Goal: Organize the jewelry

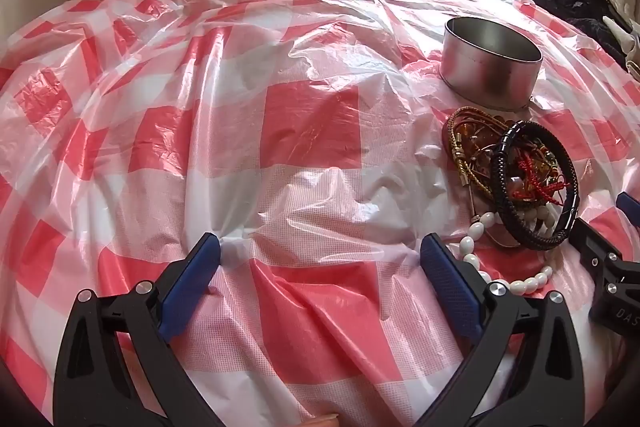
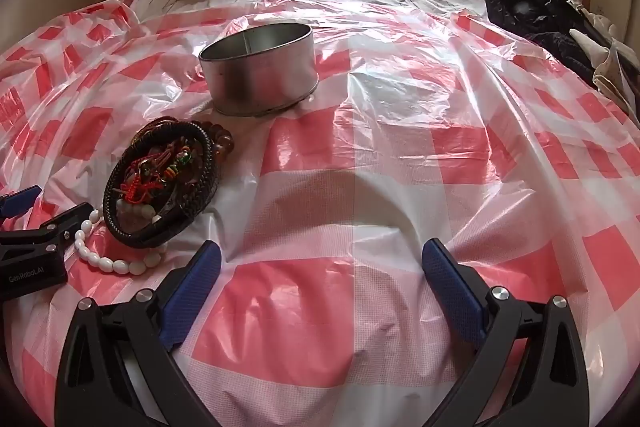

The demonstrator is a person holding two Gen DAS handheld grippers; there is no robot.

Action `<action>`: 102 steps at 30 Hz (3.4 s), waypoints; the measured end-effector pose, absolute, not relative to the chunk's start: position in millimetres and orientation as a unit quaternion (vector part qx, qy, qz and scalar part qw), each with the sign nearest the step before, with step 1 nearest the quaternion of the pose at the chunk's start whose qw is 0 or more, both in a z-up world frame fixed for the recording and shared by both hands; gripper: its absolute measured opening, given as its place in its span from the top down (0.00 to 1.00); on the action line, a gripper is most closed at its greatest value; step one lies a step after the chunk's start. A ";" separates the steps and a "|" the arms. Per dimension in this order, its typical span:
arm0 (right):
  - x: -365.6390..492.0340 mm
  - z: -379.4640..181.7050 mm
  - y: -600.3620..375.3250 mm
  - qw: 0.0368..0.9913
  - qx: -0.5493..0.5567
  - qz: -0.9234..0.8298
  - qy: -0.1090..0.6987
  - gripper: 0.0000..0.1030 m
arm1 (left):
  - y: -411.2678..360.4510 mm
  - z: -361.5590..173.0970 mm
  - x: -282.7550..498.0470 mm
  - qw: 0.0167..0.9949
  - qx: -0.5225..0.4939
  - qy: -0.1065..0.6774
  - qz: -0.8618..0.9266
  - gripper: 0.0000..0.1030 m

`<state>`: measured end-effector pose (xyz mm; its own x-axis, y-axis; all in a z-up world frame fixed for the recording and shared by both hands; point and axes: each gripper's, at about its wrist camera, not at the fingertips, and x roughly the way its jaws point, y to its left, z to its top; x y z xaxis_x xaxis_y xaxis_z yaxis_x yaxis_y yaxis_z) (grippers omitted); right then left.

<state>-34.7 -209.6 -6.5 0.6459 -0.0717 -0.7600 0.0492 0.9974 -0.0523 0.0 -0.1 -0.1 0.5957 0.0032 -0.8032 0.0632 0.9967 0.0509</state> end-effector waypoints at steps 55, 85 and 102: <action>-39.1 -6.0 -192.1 0.910 -0.070 -0.048 0.407 0.06 | 0.6 -4.2 5.6 0.889 0.038 0.455 -0.013 0.06; -37.0 -7.1 -202.8 0.903 -0.018 -0.022 0.428 0.06 | 6.2 -3.4 12.2 0.888 0.033 0.459 -0.015 0.06; -38.7 -6.0 -201.3 0.905 -0.023 -0.025 0.424 0.06 | 5.8 -3.8 13.5 0.889 0.039 0.456 -0.011 0.06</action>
<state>-38.7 -201.3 -6.0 0.6393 -0.0651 -0.7662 0.0269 0.9977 -0.0624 13.5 5.8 -3.8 0.5830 0.0155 -0.8123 0.0562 0.9967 0.0593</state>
